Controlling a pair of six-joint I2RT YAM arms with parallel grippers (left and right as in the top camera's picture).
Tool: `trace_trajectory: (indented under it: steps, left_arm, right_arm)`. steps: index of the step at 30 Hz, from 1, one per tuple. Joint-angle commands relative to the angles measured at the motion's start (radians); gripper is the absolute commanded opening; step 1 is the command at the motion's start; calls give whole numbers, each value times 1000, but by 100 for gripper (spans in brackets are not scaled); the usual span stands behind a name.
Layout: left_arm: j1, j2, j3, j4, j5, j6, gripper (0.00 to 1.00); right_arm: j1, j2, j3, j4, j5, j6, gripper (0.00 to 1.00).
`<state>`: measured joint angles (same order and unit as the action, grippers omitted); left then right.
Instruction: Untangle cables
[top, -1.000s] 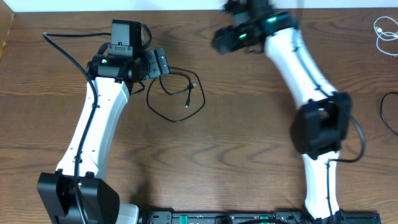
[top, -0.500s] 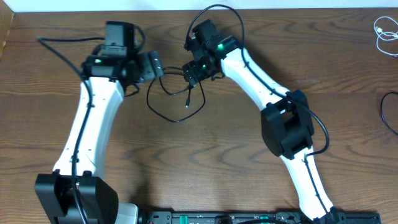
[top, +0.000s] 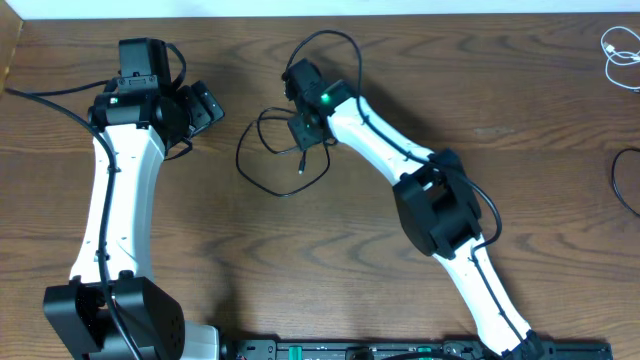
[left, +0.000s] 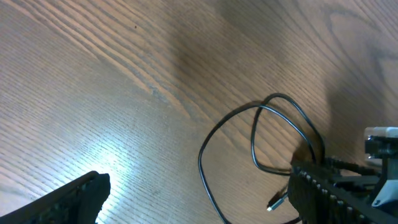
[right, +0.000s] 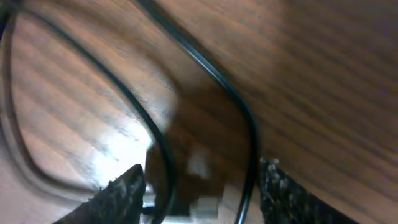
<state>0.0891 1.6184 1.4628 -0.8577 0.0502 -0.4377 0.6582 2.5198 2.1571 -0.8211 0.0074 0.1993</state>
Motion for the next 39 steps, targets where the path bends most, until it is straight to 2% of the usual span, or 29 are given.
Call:
trace_trajectory:
  steps: [1, 9, 14, 19, 24, 32, 36, 39]
  left_arm:
    - [4, -16, -3, -6, 1, -9, 96]
    - [4, -16, -4, -15, 1, -9, 96]
    - [4, -16, -4, -16, 2, -10, 96]
    - [4, -16, -4, -17, 2, -10, 96]
    - [4, -16, -4, -17, 2, -9, 96]
    - [4, -16, -4, -17, 2, -9, 96]
    - [4, -16, -4, -17, 2, -9, 96]
    - [4, -16, -4, -17, 2, -9, 96]
  right_arm:
    - [13, 21, -3, -3, 66, 26, 49]
    - [17, 23, -3, -129, 65, 171, 30]
    - [11, 23, -3, -220, 66, 233, 24]
    - [-20, 21, 1, -244, 64, 249, 1]
    - [-82, 8, 43, -322, 61, 241, 1]
    - [-220, -86, 101, -413, 51, 105, 1]
    - [-299, -126, 101, -416, -63, 6, 1]
    - [-341, -120, 91, -412, -153, -7, 1]
